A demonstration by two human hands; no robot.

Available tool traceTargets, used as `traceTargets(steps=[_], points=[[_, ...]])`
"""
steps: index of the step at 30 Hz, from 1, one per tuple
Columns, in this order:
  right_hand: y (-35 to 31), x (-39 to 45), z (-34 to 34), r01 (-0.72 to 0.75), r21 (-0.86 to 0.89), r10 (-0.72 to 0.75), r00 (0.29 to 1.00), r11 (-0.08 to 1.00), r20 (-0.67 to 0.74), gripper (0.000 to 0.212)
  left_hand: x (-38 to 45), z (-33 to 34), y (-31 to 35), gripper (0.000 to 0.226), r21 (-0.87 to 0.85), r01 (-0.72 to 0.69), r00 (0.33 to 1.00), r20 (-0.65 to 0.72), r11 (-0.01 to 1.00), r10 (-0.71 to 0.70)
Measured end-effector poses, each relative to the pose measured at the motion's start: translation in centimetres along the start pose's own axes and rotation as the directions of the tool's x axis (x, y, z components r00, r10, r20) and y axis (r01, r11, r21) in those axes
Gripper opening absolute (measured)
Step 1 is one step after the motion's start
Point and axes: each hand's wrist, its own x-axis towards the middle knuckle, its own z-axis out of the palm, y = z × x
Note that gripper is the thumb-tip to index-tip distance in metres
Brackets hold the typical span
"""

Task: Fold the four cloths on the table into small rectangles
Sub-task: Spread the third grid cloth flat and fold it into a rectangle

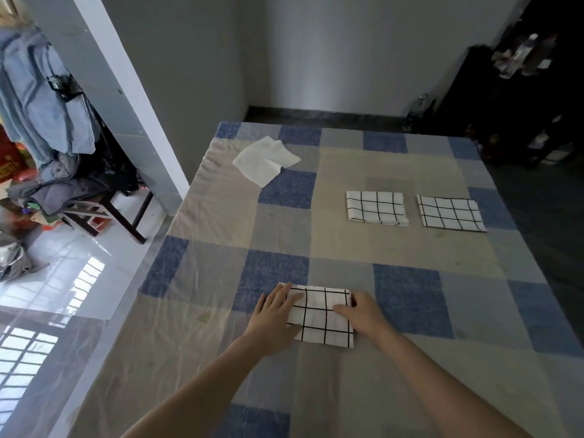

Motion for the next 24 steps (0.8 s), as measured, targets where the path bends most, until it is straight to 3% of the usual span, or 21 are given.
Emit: traceTargets(steps=[3,6,9,11,17,24], points=[[-1.6,-2.3,-0.5,0.118,0.025,-0.118,0.993,0.993,-0.009,0.015,-0.3,-0.3,0.1,0.089,-0.345,0.180,0.964,-0.125,0.921,-0.235],[-3.6,-4.5,-1.6,0.223,0.095,-0.225,0.974,0.970,0.017,0.013,-0.6,-1.2,-0.3,0.091,-0.687,0.264,0.917,-0.038,0.677,-0.396],[-5.3,-6.1,-2.7,0.275,0.151,-0.281,0.960,0.949,0.015,0.012,-1.1,-2.6,-0.8,0.040,-0.917,0.152,0.952,0.035,0.370,-0.304],[-6.1,-6.6,-3.3,0.280,0.200,-0.284,0.959,0.939,-0.011,0.011,-1.5,-3.7,-0.8,0.021,-0.956,0.144,0.965,0.079,0.254,-0.249],[-7.5,-6.3,-3.8,0.294,0.300,-0.281,0.956,0.907,-0.088,0.017,-1.5,-5.6,-0.8,0.014,-0.970,0.133,0.963,0.078,0.203,-0.257],[-6.9,-5.5,-2.0,0.023,0.408,-0.055,0.996,0.913,0.066,0.016,-1.4,-6.3,-1.7,0.008,-0.977,0.108,0.928,0.032,0.185,-0.372]])
